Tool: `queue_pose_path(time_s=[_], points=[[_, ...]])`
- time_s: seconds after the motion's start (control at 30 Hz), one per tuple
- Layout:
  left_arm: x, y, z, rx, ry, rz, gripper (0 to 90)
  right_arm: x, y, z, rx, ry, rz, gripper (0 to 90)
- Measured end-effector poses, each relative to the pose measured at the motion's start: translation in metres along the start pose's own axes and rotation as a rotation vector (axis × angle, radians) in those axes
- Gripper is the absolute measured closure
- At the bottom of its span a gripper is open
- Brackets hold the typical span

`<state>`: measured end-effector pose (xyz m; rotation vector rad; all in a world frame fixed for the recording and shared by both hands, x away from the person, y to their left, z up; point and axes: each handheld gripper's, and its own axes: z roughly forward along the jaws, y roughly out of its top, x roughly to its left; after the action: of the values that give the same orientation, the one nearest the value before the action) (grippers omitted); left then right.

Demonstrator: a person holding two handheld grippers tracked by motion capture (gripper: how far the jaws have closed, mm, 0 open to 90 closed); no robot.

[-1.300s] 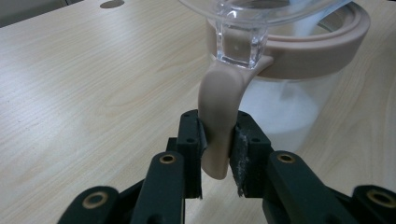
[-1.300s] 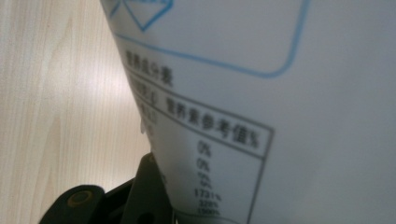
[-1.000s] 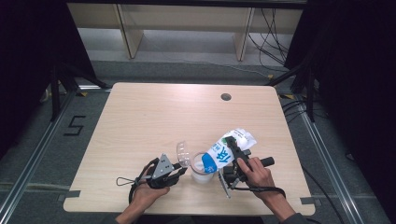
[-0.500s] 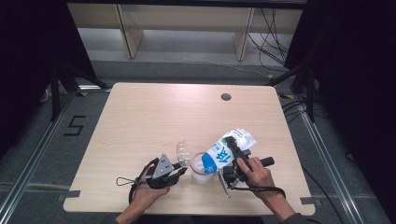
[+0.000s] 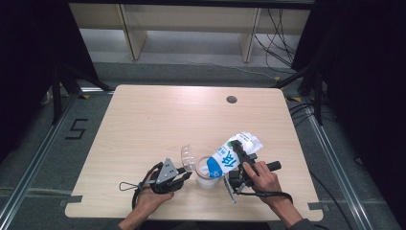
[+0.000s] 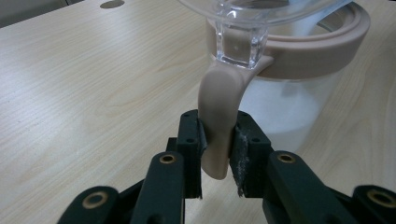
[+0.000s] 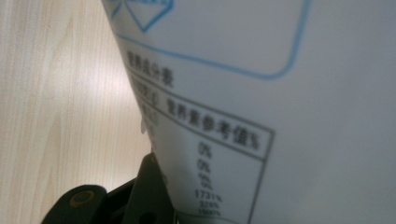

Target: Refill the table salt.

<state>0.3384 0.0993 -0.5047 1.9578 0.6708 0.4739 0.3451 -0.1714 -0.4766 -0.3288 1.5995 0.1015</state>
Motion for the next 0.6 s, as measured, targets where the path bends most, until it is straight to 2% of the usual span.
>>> queue_pose_path(time_s=[0.03,0.1,0.13,0.17,0.2,0.33,0.4,0.43,0.53,0.6], points=[[0.0,0.0,0.0,0.0,0.0,-0.001,74.4,0.0012,-0.0002,-0.0009,0.015,0.006,0.012,69.1],[0.0,0.0,0.0,0.0,0.0,0.0,74.4,-0.0021,0.0001,0.0003,-0.011,-0.008,-0.026,69.2],[0.0001,0.0,-0.0001,0.002,-0.001,-0.001,74.4,-0.0025,0.0003,0.0004,-0.017,-0.017,-0.028,69.2],[0.0,0.0,0.0,0.0,0.0,0.0,74.4,0.0002,0.0004,-0.0021,0.022,0.006,0.011,69.2],[0.0,0.0,0.0,0.0,0.001,-0.002,74.4,-0.001,0.0006,-0.0024,0.028,0.013,-0.007,69.2],[0.0,0.0,0.0,0.0,0.0,-0.001,74.4,-0.0008,0.0006,-0.0024,0.028,0.012,-0.006,69.4],[0.0001,0.0001,-0.0002,0.002,-0.001,-0.001,74.3,0.0004,-0.0001,-0.0011,0.008,-0.001,0.005,69.6],[0.0001,0.0001,-0.0001,0.002,-0.001,-0.001,74.4,-0.0022,0.0001,0.0,-0.012,-0.014,-0.029,69.6],[0.0001,0.0001,-0.0002,0.002,-0.001,-0.001,74.4,-0.0024,0.0001,0.0003,-0.018,-0.016,-0.036,69.7],[0.0,0.0001,-0.0001,0.002,-0.001,-0.001,74.3,0.0,-0.0002,-0.0011,0.006,-0.005,-0.003,69.8]])
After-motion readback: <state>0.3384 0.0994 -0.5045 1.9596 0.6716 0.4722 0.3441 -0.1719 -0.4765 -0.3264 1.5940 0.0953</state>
